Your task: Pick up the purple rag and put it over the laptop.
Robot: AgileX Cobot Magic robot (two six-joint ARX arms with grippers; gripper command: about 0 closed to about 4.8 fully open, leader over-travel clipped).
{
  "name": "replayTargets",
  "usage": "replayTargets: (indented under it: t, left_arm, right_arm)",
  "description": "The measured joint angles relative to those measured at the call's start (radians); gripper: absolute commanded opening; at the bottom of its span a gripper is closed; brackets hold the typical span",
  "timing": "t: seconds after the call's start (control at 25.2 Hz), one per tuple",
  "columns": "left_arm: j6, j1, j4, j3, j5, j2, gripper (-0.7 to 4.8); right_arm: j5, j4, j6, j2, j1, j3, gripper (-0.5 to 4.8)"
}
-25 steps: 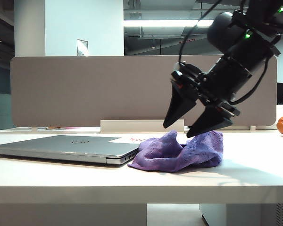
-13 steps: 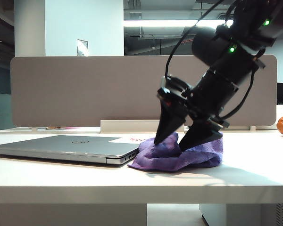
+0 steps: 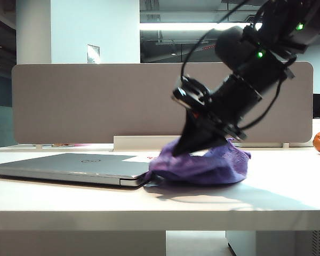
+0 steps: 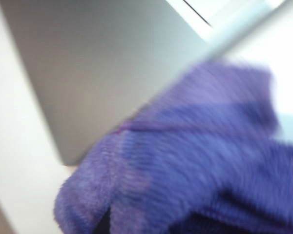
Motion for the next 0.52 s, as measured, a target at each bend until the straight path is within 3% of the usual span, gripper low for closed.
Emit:
replayTargets:
  t: [0.52]
  left_arm:
    - [0.000,0.000,0.000,0.000,0.000,0.000,-0.06]
  right_arm:
    - [-0.044,0.041,0.000,-0.014,0.099,0.282,-0.06]
